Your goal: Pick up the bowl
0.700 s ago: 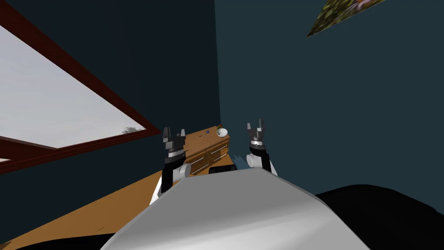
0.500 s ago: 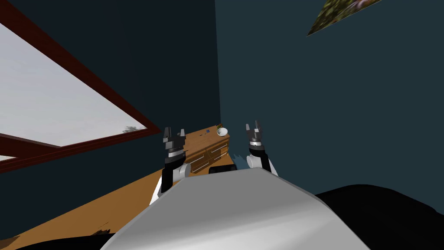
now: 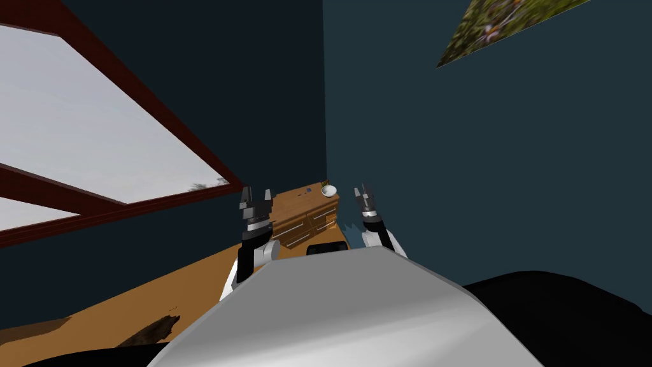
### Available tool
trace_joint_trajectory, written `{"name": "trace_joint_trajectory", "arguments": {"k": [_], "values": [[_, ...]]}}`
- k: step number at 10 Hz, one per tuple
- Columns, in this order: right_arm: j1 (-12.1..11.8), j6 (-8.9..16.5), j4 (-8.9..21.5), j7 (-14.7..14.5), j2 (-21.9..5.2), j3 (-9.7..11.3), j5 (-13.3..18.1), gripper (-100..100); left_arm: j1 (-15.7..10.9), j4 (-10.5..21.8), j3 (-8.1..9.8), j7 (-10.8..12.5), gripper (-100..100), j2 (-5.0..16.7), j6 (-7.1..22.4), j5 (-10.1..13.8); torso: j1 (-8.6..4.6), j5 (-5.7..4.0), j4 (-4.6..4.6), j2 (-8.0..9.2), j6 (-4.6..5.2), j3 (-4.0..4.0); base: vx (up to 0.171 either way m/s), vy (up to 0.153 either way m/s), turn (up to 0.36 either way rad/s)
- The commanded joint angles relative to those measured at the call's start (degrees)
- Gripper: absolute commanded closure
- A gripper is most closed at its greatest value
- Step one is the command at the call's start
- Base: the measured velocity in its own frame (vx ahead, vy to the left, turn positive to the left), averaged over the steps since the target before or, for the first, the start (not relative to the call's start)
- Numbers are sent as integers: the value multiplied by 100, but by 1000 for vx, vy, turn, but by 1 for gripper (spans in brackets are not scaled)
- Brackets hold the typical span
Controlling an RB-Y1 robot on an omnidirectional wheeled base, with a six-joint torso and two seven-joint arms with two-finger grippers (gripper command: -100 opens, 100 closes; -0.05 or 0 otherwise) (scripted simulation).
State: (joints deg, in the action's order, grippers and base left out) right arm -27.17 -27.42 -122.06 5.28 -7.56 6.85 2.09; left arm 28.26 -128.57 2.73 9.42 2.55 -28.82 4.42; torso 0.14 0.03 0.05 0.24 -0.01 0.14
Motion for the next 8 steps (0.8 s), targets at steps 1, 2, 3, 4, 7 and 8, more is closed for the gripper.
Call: {"name": "trace_joint_trajectory", "arguments": {"k": [1, 2, 3, 4, 7, 8], "values": [[-16, -68, 286, -115, -286, 151, 175, -100, 0, 0, 0, 0, 0, 0, 0, 0, 0, 0, 0, 0, 0, 0, -78, 58, 143], [3, -82, 529, -188, -454, 239, 293, -100, 0, 0, 0, 0, 0, 0, 0, 0, 5, 1, 1, 4, -1, 2, -85, 78, 154], [3, -82, 659, -188, -509, 239, 293, -100, 0, 0, 0, 0, 0, 0, 0, 0, 12, 3, 1, 8, 0, 4, -62, 64, 46], [26, -93, 888, -265, -713, 331, 415, -100, 0, 0, 0, 0, 0, 0, 0, 0, 9, 3, 1, 2, 2, 2, -64, 58, 124], [50, -103, 1272, -346, -975, 427, 543, -100, 0, 0, 0, 0, 0, 0, 0, 0, 10, 3, 1, 1, 2, 1, -51, 62, 90], [76, -111, 1469, -430, -1223, 526, 675, -100, 1, 0, 1, 0, 0, 0, 0, 0, -3, 1, -1, -9, 3, -4, -38, 44, 144]]}}
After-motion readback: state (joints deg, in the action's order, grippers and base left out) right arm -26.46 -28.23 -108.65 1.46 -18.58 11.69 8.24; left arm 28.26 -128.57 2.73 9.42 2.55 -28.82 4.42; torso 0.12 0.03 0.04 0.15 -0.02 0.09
